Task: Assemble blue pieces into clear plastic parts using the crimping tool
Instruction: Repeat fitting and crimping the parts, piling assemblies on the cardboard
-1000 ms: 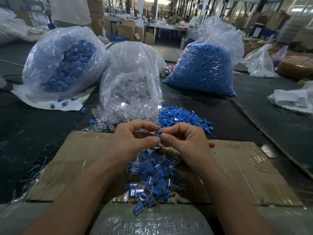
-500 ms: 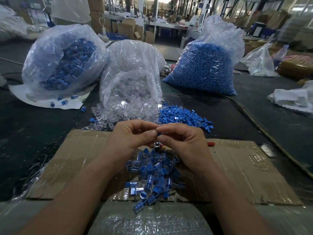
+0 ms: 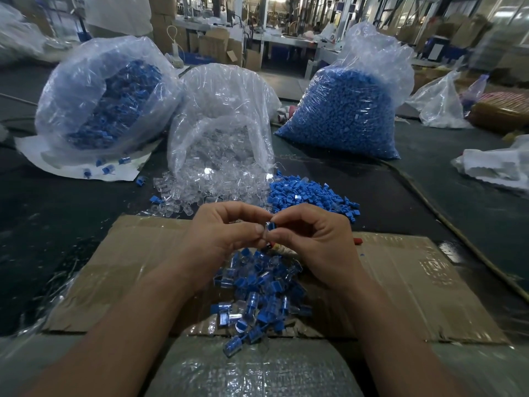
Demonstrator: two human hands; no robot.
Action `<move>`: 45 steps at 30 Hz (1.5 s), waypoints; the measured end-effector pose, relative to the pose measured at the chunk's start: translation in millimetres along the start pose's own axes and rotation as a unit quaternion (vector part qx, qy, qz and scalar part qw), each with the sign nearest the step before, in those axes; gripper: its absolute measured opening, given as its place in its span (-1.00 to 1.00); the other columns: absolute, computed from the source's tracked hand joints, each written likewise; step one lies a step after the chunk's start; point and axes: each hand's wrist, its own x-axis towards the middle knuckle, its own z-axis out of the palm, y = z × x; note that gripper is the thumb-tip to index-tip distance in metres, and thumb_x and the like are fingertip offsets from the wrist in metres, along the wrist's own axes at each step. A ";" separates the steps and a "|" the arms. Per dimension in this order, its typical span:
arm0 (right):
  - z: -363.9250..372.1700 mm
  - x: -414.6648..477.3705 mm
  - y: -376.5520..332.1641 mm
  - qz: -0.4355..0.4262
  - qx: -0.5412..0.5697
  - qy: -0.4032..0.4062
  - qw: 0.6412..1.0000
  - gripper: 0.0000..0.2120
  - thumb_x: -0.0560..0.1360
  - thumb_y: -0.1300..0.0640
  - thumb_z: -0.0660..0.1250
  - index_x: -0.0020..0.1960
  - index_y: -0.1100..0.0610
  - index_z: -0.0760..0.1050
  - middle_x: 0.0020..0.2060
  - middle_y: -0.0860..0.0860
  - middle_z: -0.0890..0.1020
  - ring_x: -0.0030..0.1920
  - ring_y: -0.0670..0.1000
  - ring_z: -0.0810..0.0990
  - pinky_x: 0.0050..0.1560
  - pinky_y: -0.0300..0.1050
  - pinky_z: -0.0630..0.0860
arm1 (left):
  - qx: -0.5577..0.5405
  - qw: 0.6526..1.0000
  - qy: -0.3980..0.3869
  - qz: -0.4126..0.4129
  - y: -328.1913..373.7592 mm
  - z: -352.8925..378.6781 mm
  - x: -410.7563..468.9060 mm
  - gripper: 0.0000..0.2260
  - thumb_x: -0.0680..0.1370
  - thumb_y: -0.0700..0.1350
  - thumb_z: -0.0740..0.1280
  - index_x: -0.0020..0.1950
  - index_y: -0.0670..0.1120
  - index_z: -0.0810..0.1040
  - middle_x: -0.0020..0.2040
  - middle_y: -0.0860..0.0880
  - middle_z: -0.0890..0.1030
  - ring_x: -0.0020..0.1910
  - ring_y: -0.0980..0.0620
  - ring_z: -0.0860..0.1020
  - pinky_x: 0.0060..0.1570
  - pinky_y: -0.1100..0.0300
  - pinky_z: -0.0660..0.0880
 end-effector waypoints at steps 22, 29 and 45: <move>-0.4 -0.1 0.1 -0.024 -0.032 -0.002 0.999 -0.80 0.28 0.18 0.45 -0.16 -0.05 0.56 -0.26 -0.14 0.62 -0.20 -0.15 0.62 -0.15 -0.36 0.52 | 0.018 0.999 0.018 -0.034 0.2 2.4 2.3 -0.84 0.24 -0.24 0.41 -0.20 -0.21 0.55 -0.37 -0.14 0.64 -0.43 -0.01 0.61 -0.47 0.26 0.53; 0.0 -1.8 -1.9 -0.008 -0.023 -0.019 1.000 -0.68 0.29 0.33 0.47 -0.13 -0.05 0.56 -0.25 -0.14 0.63 -0.21 -0.13 0.64 -0.18 -0.34 0.54 | 0.083 0.996 0.028 0.009 0.5 1.7 0.8 -0.90 0.36 -0.36 0.38 -0.26 -0.18 0.56 -0.38 -0.12 0.63 -0.44 0.00 0.59 -0.46 0.26 0.53; -47.1 4.7 9.6 0.171 -0.224 0.023 0.959 -0.82 0.39 0.07 0.44 -0.16 -0.17 0.48 -0.23 -0.25 0.56 -0.16 -0.29 0.52 -0.16 -0.41 0.40 | 0.031 0.997 0.067 0.020 -6.3 -5.0 6.9 -0.91 0.40 -0.39 0.33 -0.25 -0.22 0.52 -0.40 -0.11 0.63 -0.43 0.01 0.61 -0.45 0.27 0.53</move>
